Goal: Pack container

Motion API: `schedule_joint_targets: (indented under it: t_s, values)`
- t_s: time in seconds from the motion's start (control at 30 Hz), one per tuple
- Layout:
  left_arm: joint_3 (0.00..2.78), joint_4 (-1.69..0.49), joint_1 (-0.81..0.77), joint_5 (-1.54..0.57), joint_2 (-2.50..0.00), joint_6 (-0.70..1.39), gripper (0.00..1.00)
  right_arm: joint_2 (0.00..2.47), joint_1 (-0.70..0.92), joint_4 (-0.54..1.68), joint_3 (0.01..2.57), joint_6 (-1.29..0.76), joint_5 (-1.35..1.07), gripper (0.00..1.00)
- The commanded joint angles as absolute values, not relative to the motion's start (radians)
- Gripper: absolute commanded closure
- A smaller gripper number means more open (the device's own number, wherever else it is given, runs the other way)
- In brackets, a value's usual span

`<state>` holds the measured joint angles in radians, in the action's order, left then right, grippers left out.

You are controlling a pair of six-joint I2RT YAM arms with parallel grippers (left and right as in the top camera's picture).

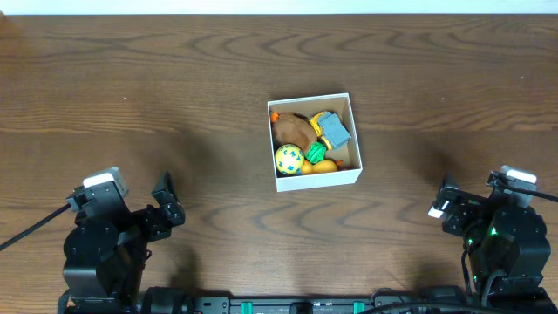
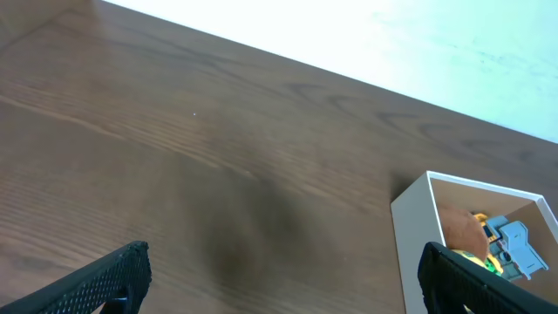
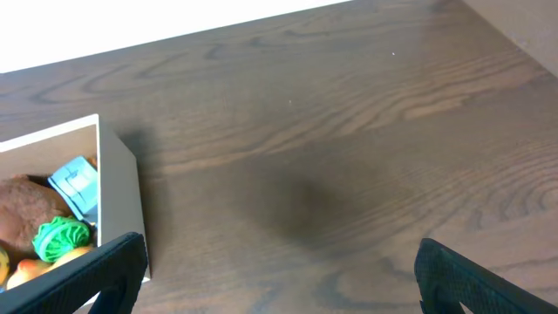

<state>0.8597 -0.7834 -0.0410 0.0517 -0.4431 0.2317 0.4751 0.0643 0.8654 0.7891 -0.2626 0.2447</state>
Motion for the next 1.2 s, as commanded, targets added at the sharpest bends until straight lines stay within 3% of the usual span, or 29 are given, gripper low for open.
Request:
schedule_joint_targets:
  t_s: [0.0, 0.5, 0.93, 1.17]
  values:
    - [0.855, -0.785, -0.038, 0.045, -0.443, 0.229, 0.02, 0.477, 0.077, 0.876, 0.781, -0.265, 0.253, 0.01]
    - [0.855, -0.785, -0.038, 0.045, -0.443, 0.230, 0.02, 0.450, 0.073, 0.913, 0.757, -0.247, 0.208, 0.01]
    - [0.855, -0.785, -0.038, 0.045, -0.443, 0.229, 0.02, 0.021, 0.046, 0.627, 0.463, -0.230, 0.142, 0.01]
    - [0.855, -0.785, -0.038, 0.045, -0.443, 0.229, 0.02, 0.005, 0.046, 0.243, 0.307, -0.221, 0.112, 0.01]
